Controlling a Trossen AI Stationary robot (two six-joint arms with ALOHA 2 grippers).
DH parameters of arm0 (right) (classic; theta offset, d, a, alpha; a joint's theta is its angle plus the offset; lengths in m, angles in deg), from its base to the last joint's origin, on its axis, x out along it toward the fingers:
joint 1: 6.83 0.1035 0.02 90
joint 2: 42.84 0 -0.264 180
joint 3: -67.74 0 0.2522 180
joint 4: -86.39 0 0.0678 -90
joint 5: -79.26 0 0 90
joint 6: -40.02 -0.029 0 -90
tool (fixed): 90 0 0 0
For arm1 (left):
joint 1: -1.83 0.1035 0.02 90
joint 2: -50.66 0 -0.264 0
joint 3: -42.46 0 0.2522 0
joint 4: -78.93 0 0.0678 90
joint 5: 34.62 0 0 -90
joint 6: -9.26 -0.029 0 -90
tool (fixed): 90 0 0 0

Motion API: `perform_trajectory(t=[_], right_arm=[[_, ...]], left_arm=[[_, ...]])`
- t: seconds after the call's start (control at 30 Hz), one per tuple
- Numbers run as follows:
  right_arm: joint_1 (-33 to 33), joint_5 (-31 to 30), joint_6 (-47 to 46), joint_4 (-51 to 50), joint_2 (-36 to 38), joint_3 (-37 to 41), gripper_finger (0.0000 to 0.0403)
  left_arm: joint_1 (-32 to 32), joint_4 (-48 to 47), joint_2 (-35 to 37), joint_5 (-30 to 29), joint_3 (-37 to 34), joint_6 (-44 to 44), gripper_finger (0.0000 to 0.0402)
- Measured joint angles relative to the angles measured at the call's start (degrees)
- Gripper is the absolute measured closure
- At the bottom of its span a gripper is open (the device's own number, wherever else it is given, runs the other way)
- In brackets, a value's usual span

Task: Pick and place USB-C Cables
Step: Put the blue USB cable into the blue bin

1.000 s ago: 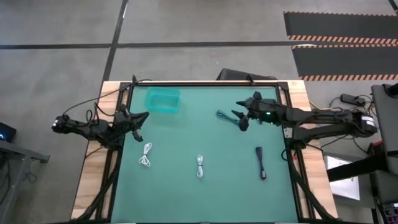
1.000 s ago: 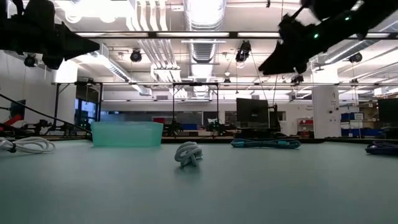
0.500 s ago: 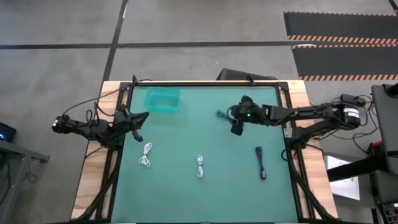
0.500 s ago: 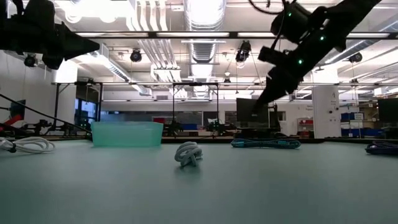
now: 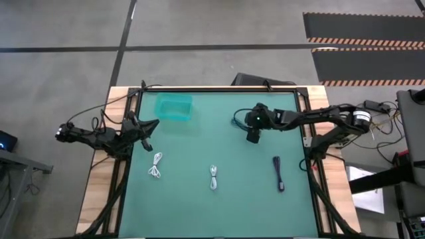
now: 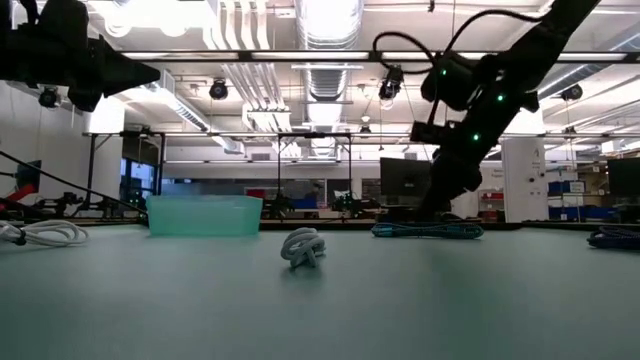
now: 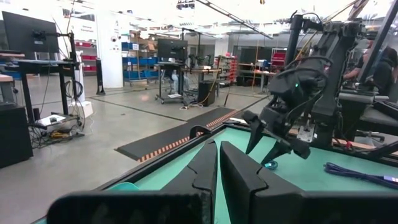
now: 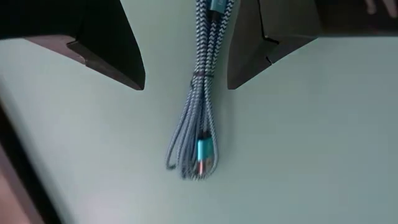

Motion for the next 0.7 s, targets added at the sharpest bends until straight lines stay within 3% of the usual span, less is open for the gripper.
perform_trajectory(t=[0.5, 0.7], right_arm=[[-0.6, 1.3, -0.1, 2.3, -6.3, 0.0, 0.0183], [-0.6, 1.6, -0.1, 2.2, -6.2, 0.0, 0.0217]], left_arm=[[0.0, 0.0, 0.0, 0.0, 0.0, 0.0, 0.0398], [0.0, 0.0, 0.0, 0.0, 0.0, 0.0, 0.0398]])
